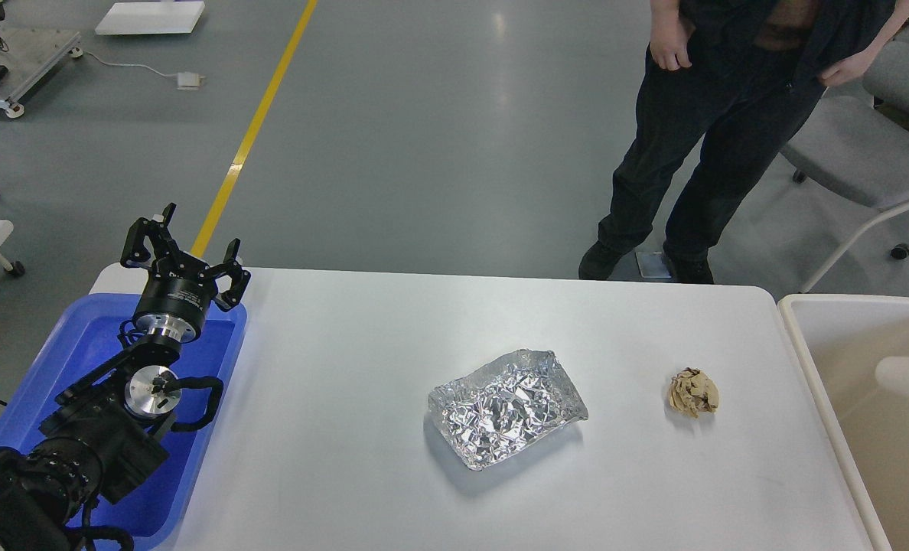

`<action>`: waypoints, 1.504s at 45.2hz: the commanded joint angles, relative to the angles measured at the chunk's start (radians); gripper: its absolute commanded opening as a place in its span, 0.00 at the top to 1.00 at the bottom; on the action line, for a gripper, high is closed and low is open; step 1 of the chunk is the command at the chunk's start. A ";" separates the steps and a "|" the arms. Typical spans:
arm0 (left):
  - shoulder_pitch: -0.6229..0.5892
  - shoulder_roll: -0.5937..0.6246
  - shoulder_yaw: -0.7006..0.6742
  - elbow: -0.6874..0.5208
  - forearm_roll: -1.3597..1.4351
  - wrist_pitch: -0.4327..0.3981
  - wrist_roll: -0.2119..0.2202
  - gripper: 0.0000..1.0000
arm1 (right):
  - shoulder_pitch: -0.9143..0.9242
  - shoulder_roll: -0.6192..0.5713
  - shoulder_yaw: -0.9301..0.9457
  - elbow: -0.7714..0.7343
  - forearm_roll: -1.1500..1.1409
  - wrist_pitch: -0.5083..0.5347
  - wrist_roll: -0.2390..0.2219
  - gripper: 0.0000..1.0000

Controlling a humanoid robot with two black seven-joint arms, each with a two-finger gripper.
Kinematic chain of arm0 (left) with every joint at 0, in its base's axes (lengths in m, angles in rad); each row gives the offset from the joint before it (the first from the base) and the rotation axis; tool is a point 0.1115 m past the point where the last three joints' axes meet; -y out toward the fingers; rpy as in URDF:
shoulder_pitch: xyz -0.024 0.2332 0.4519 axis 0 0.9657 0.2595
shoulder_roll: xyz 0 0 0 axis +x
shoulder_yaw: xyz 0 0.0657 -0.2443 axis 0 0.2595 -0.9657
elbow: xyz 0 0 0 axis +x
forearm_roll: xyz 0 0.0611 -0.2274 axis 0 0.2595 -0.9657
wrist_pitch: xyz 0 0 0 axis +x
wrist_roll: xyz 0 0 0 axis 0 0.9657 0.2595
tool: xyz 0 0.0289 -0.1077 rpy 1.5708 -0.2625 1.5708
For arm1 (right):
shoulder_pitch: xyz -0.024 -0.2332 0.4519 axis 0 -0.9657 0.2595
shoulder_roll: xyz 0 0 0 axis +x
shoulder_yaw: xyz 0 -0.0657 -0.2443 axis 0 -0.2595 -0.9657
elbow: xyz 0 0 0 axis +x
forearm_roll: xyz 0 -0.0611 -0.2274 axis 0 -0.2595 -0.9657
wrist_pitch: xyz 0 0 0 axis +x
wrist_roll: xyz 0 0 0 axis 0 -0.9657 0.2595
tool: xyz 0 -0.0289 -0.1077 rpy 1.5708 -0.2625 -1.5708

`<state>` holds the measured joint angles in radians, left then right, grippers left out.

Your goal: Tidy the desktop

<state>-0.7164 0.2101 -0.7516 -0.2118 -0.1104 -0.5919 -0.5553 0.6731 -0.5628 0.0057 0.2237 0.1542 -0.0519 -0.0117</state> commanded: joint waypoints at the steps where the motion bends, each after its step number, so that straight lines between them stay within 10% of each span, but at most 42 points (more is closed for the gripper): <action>1: 0.000 0.000 0.000 0.000 0.000 0.001 0.000 0.00 | -0.023 0.063 0.071 -0.058 0.024 -0.032 -0.071 1.00; 16: 0.000 0.000 0.000 0.000 0.000 0.001 0.000 0.00 | -0.063 0.061 0.157 -0.078 0.024 -0.054 -0.071 0.76; 23: 0.000 0.000 0.000 0.000 0.000 0.001 0.000 0.00 | -0.069 0.064 0.169 -0.075 0.021 -0.060 -0.068 0.13; 26: 0.000 0.000 0.000 0.000 0.000 0.001 0.000 0.00 | -0.067 0.063 0.171 -0.075 0.019 -0.060 -0.067 0.01; 68: 0.000 0.000 0.002 0.000 0.000 0.001 0.000 0.00 | 0.078 -0.094 0.731 0.302 0.042 -0.039 -0.060 0.00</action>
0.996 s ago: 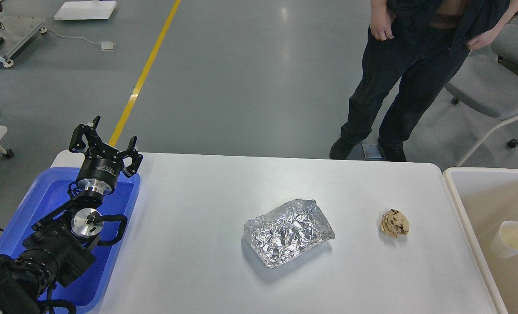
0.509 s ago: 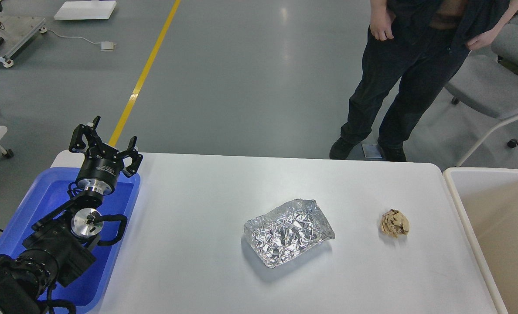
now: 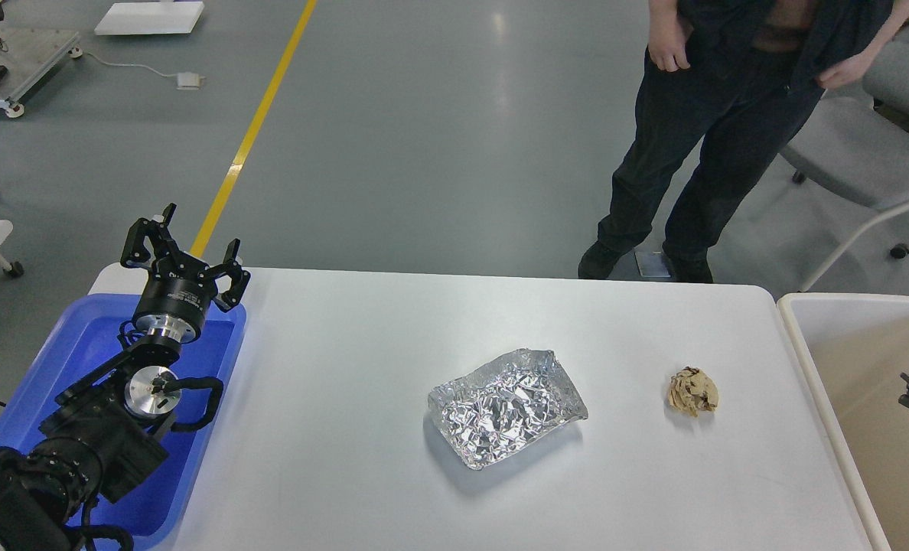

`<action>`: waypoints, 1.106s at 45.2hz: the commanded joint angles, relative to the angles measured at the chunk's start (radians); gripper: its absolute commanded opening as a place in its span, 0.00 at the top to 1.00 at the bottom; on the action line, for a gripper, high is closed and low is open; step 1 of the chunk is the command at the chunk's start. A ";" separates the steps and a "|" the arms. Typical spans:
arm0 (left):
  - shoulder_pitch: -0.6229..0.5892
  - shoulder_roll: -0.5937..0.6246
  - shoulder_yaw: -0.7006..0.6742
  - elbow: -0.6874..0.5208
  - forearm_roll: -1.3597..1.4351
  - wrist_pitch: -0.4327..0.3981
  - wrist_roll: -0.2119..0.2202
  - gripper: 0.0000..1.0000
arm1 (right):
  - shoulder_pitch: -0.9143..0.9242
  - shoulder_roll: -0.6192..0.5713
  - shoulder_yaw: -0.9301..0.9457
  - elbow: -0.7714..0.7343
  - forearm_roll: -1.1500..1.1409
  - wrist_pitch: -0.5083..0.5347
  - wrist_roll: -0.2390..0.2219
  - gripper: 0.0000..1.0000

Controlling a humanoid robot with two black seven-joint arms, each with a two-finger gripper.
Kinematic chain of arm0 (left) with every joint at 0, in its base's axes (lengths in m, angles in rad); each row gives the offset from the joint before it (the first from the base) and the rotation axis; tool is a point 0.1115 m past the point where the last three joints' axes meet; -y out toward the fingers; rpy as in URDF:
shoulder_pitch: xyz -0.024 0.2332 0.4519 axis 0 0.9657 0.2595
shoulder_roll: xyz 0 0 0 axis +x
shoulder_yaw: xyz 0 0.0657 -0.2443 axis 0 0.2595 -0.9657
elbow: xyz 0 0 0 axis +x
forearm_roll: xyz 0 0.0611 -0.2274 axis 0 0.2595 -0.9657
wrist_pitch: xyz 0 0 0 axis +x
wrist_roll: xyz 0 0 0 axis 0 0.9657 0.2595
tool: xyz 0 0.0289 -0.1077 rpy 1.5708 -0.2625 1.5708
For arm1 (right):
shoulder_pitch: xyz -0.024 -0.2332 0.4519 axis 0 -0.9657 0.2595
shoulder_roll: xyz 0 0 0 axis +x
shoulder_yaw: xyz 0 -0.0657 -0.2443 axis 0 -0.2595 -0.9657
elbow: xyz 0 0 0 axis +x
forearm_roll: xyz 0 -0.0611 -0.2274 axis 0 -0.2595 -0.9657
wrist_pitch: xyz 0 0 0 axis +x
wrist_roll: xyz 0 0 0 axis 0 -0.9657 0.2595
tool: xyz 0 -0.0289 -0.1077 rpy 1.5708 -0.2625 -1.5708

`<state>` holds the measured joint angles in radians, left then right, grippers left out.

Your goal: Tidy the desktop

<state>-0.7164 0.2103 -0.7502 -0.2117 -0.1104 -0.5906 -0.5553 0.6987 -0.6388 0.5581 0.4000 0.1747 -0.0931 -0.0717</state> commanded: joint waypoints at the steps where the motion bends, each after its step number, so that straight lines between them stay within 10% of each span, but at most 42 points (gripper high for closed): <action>1: 0.000 0.000 0.000 0.000 0.000 0.000 0.000 0.00 | 0.062 -0.007 0.184 0.129 0.035 0.003 0.000 0.00; 50: 0.000 0.000 0.000 0.000 0.000 0.000 0.000 0.00 | 0.071 0.445 0.292 0.118 0.292 0.388 0.001 0.00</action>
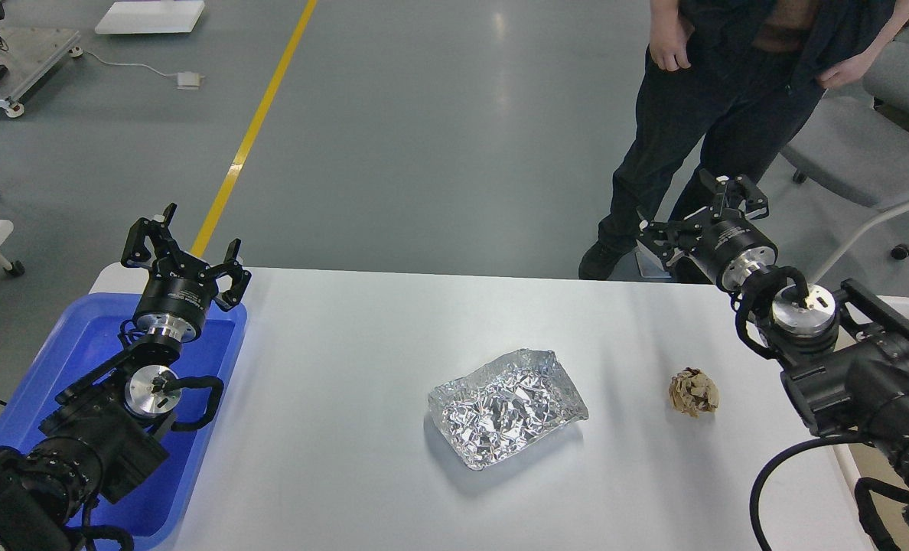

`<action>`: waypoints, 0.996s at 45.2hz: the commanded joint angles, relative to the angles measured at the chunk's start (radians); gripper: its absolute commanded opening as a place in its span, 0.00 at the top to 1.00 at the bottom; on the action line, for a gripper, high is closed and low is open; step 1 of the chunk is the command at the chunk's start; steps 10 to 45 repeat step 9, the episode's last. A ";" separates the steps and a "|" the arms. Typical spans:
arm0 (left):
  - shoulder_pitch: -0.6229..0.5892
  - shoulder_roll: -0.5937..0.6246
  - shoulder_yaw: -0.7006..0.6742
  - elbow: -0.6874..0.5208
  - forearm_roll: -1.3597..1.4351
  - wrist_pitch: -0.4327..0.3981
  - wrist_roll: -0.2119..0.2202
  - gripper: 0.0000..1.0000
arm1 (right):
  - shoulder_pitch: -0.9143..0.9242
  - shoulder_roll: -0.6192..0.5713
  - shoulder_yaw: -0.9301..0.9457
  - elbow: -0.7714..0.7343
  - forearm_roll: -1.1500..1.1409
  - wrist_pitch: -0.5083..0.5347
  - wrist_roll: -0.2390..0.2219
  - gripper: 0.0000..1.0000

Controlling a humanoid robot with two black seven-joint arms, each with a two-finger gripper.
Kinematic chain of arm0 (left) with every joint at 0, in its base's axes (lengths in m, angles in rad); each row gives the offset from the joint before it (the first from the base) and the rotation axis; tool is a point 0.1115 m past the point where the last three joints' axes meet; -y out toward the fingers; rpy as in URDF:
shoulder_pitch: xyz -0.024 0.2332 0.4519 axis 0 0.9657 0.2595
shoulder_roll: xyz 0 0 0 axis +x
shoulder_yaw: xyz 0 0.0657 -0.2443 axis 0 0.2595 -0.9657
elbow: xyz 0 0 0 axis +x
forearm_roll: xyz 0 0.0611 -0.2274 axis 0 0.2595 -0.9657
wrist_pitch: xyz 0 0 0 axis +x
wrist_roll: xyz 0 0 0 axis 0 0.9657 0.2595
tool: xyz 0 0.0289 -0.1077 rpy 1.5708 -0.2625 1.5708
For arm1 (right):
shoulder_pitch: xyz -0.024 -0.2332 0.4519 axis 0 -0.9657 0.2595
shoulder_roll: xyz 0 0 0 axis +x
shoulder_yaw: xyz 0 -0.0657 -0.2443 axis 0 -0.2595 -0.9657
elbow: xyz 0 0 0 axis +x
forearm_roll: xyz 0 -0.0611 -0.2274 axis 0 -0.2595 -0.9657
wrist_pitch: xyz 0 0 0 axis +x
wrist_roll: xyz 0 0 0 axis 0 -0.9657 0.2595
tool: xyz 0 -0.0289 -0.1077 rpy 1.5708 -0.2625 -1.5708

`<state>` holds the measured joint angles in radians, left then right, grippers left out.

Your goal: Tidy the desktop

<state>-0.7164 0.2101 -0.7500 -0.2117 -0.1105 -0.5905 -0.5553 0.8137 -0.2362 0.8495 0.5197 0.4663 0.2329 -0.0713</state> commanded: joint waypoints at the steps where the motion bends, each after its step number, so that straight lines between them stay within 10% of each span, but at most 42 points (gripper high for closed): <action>1: 0.000 0.000 0.000 0.000 0.000 0.000 0.000 0.00 | -0.048 0.043 0.000 -0.001 0.000 0.069 0.001 0.00; 45: 0.000 0.000 0.000 0.000 0.000 0.000 0.000 0.00 | -0.071 0.043 -0.003 -0.001 -0.001 0.089 0.001 0.00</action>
